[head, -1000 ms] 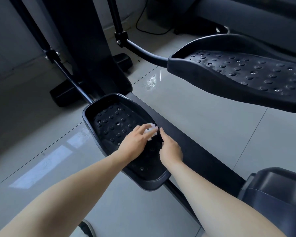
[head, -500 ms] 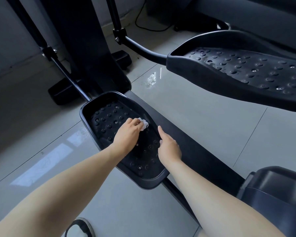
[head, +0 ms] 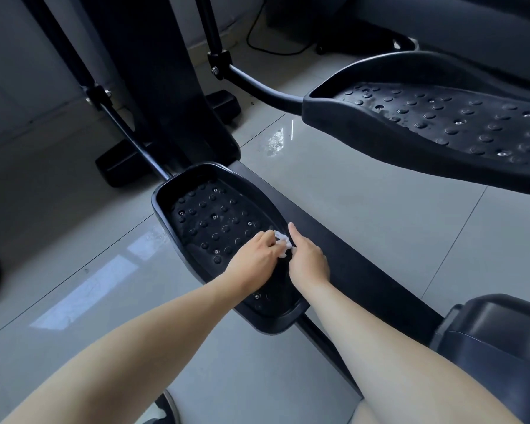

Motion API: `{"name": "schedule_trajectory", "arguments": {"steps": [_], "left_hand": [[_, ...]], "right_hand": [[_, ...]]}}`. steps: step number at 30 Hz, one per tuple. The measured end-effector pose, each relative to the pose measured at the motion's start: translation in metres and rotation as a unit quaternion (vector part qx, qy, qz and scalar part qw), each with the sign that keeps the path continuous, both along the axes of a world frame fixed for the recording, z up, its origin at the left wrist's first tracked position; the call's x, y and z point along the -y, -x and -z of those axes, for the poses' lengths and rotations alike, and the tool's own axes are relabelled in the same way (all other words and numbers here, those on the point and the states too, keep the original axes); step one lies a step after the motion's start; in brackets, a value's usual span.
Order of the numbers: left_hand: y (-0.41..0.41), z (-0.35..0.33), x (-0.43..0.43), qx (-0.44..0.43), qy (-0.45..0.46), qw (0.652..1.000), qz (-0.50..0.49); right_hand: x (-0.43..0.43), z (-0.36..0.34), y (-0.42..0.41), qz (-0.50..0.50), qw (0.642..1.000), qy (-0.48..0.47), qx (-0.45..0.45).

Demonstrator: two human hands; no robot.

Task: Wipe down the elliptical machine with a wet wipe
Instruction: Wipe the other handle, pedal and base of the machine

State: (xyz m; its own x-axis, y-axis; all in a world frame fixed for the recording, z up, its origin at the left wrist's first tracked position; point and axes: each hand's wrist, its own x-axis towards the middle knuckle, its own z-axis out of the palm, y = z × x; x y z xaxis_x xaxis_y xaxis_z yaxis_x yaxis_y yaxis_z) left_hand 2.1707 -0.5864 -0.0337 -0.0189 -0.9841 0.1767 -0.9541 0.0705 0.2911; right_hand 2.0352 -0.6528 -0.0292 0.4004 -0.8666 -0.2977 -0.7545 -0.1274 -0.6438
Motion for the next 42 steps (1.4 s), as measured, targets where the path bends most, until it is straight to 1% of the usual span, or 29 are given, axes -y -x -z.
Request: {"name": "schedule_trajectory", "arguments": {"steps": [2,5,7,9,11,14,16,19,21,23,26,28,30,32,34,35,37,38,39,40,42], "left_hand": [[-0.013,-0.006,0.002,0.014,0.001,0.999,-0.029],[-0.045,-0.015,0.005,0.018,0.014,0.989,-0.145],[-0.058,-0.018,0.007,0.012,0.007,0.982,-0.191],[-0.055,-0.017,0.009,0.008,-0.008,0.981,-0.193],[-0.04,-0.014,0.01,-0.004,-0.019,0.984,-0.174],[-0.014,-0.007,0.011,-0.042,-0.028,0.993,-0.109],[0.0,-0.003,0.007,-0.038,-0.034,0.997,-0.061],[0.003,-0.001,0.002,-0.017,-0.016,1.0,-0.001],[-0.014,-0.006,0.004,0.002,-0.009,1.0,-0.028],[-0.042,-0.013,0.006,0.033,-0.003,0.994,-0.1],[-0.082,-0.02,0.007,0.054,-0.039,0.974,-0.216],[-0.088,-0.02,0.012,0.062,-0.075,0.964,-0.246],[-0.081,-0.016,0.016,0.073,-0.07,0.965,-0.24],[-0.073,-0.011,0.015,0.1,-0.057,0.975,-0.192],[-0.063,-0.011,0.01,0.127,-0.069,0.979,-0.145],[-0.059,-0.01,0.005,0.137,-0.082,0.978,-0.131],[-0.057,-0.01,-0.006,0.145,-0.089,0.978,-0.116],[-0.061,-0.008,-0.011,0.173,-0.079,0.975,-0.114],[-0.067,-0.009,-0.015,0.197,-0.082,0.969,-0.122],[-0.075,-0.01,-0.017,0.212,-0.099,0.961,-0.145],[-0.094,-0.014,-0.016,0.22,-0.112,0.945,-0.213]], "right_hand": [[-0.001,0.0,0.0,0.005,1.0,0.009,0.0],[-0.003,0.003,-0.002,0.013,1.0,0.013,0.001],[-0.004,0.004,-0.003,0.015,1.0,0.022,-0.005],[-0.004,0.004,-0.003,0.014,0.999,0.029,-0.009],[-0.004,0.004,-0.004,0.015,0.999,0.031,-0.01],[-0.003,0.004,-0.004,0.02,0.999,0.033,-0.012],[-0.002,0.004,-0.005,0.017,0.999,0.033,-0.014],[-0.003,0.006,-0.005,0.02,0.999,0.034,-0.014],[-0.004,0.007,-0.006,0.023,0.999,0.04,-0.015],[-0.003,0.007,-0.006,0.024,0.998,0.047,-0.019],[-0.004,0.008,-0.009,0.021,0.998,0.059,-0.023],[-0.003,0.009,-0.01,0.018,0.998,0.064,-0.023],[-0.002,0.011,-0.01,0.012,0.998,0.064,-0.018],[-0.003,0.012,-0.011,0.005,0.998,0.068,-0.002],[-0.003,0.011,-0.012,0.001,0.997,0.075,0.014],[-0.004,0.011,-0.012,-0.003,0.996,0.084,0.014],[-0.005,0.011,-0.016,-0.017,0.992,0.127,-0.013],[-0.006,0.011,-0.018,-0.026,0.987,0.158,-0.025],[-0.007,0.011,-0.022,-0.036,0.981,0.188,-0.019],[-0.01,0.01,-0.027,-0.048,0.978,0.203,0.005],[-0.017,0.009,-0.04,-0.069,0.978,0.183,0.073]]}}
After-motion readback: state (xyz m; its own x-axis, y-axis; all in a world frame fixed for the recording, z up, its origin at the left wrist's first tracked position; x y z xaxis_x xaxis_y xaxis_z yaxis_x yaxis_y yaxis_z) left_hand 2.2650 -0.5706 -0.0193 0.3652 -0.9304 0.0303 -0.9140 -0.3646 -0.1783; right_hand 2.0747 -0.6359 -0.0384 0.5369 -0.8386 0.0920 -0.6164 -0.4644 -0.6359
